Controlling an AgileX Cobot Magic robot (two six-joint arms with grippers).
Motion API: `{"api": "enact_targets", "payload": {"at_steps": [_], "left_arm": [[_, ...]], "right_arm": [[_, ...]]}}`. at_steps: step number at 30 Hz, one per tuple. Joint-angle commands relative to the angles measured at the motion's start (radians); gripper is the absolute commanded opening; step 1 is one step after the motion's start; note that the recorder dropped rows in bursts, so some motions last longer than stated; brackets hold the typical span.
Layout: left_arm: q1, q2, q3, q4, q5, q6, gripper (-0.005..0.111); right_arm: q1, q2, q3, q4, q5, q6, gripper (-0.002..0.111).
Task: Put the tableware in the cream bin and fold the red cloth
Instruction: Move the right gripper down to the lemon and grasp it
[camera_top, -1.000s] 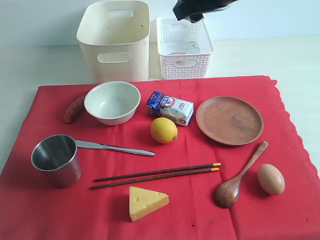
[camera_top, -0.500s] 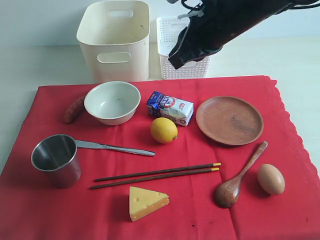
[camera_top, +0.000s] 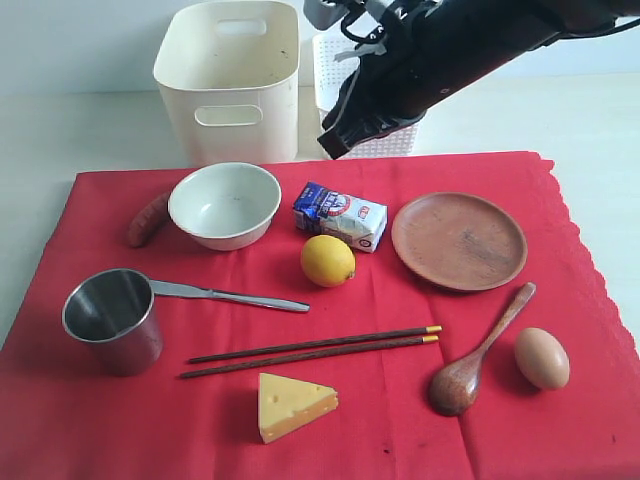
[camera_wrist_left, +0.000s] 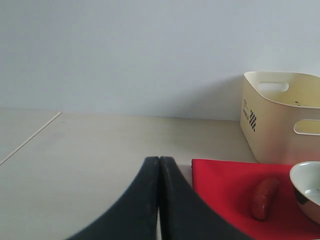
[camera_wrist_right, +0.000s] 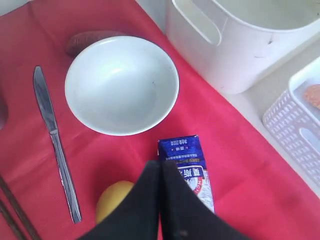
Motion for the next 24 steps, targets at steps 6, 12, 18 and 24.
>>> {"api": "enact_targets", "payload": {"at_steps": [6, 12, 18, 24], "left_arm": [[0.001, -0.005, 0.002, 0.006, -0.002, 0.004, 0.0], [0.001, -0.005, 0.002, 0.006, -0.002, 0.004, 0.0], [0.001, -0.005, 0.002, 0.006, -0.002, 0.004, 0.0], [0.001, -0.005, 0.002, 0.006, -0.002, 0.004, 0.0]], "right_arm": [[0.001, -0.003, 0.005, 0.009, -0.012, 0.003, 0.0], [0.001, -0.003, 0.005, 0.011, -0.002, 0.032, 0.0], [0.001, -0.013, 0.04, 0.032, -0.027, 0.048, 0.0], [0.001, -0.049, 0.142, 0.067, -0.087, 0.041, 0.0]]}}
